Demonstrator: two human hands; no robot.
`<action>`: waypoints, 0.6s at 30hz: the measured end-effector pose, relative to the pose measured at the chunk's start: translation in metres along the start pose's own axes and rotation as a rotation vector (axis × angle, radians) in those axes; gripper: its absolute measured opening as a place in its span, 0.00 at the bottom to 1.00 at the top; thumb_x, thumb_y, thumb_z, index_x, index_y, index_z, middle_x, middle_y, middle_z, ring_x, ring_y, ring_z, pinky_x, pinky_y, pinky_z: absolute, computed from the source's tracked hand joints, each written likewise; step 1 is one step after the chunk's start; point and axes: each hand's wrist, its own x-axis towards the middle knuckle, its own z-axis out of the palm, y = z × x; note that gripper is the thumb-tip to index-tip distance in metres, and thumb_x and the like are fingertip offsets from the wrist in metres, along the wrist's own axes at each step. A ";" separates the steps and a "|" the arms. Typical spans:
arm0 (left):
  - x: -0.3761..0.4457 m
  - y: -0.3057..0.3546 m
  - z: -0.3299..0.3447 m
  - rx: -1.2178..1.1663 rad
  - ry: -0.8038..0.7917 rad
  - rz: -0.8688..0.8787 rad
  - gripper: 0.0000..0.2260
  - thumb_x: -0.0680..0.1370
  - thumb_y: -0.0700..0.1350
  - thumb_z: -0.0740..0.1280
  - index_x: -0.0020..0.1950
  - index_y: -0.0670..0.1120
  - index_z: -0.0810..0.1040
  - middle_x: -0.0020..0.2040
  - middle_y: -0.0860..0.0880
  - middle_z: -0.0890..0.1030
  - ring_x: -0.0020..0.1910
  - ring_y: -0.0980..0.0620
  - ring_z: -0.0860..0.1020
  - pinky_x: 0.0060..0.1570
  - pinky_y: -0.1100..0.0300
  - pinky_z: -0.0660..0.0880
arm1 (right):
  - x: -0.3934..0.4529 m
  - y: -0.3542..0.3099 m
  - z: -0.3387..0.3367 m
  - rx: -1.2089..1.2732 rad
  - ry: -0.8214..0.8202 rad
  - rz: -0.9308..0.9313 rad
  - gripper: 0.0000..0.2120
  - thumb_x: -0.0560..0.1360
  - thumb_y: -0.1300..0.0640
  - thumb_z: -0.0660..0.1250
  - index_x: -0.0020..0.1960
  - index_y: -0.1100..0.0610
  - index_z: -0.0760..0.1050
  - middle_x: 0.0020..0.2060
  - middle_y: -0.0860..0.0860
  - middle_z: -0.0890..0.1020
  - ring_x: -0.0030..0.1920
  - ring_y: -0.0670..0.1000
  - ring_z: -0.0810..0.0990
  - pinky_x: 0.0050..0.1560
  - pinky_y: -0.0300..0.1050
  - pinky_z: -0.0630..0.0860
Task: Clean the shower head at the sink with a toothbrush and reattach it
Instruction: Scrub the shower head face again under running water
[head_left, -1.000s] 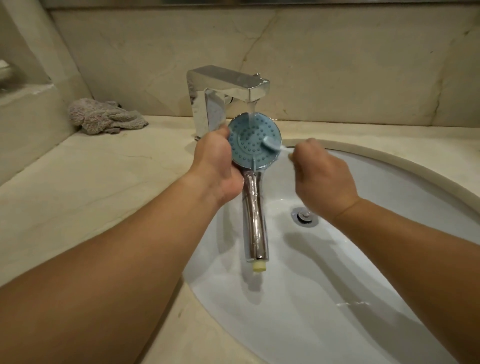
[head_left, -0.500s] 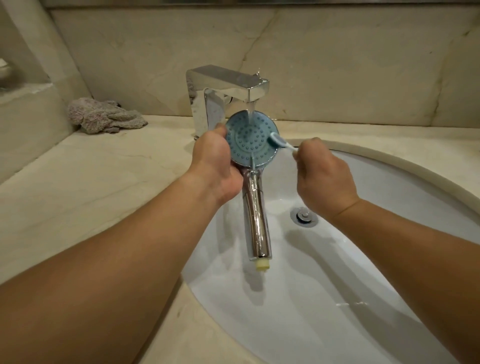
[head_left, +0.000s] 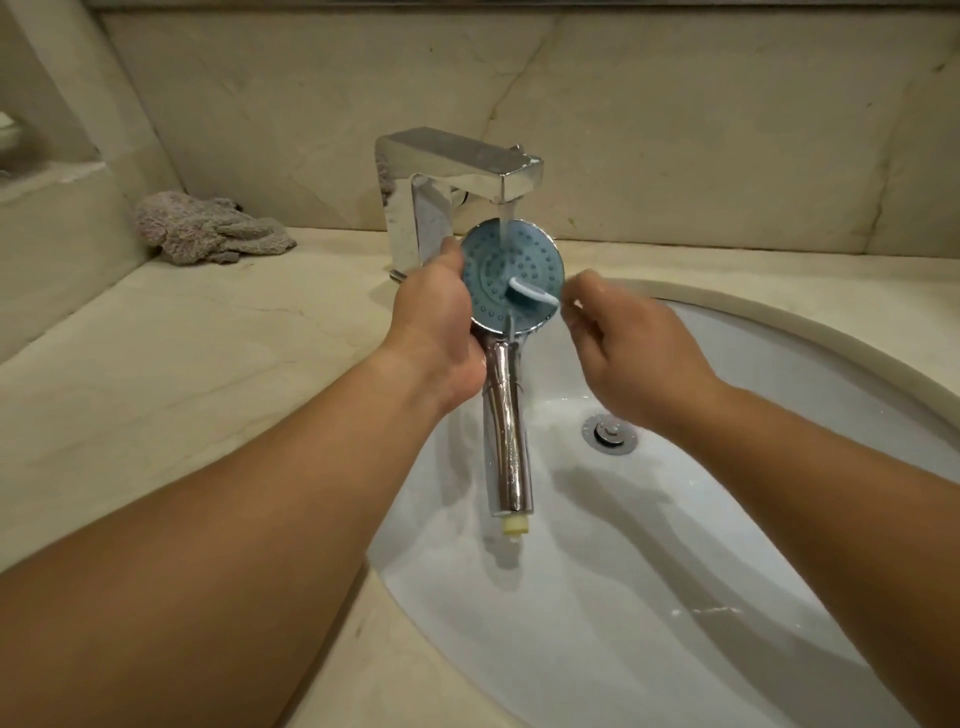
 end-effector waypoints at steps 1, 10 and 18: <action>0.000 -0.001 0.001 0.016 -0.006 0.012 0.20 0.88 0.54 0.53 0.69 0.43 0.77 0.60 0.41 0.85 0.57 0.41 0.85 0.58 0.42 0.82 | 0.002 0.000 -0.004 -0.006 0.006 -0.006 0.07 0.82 0.53 0.56 0.55 0.54 0.69 0.39 0.48 0.74 0.36 0.56 0.72 0.34 0.48 0.70; -0.002 0.000 0.001 0.057 -0.047 0.051 0.20 0.87 0.54 0.57 0.69 0.41 0.75 0.57 0.41 0.86 0.53 0.44 0.87 0.47 0.49 0.85 | 0.006 0.004 0.001 -0.036 -0.053 -0.147 0.05 0.80 0.57 0.57 0.51 0.57 0.71 0.41 0.51 0.76 0.38 0.56 0.73 0.36 0.53 0.74; -0.003 0.000 0.002 0.050 -0.043 0.059 0.21 0.87 0.55 0.57 0.67 0.41 0.77 0.58 0.41 0.86 0.56 0.42 0.86 0.57 0.44 0.83 | 0.007 0.004 -0.010 0.100 -0.104 -0.093 0.02 0.79 0.56 0.61 0.50 0.50 0.72 0.35 0.45 0.76 0.37 0.53 0.73 0.38 0.50 0.75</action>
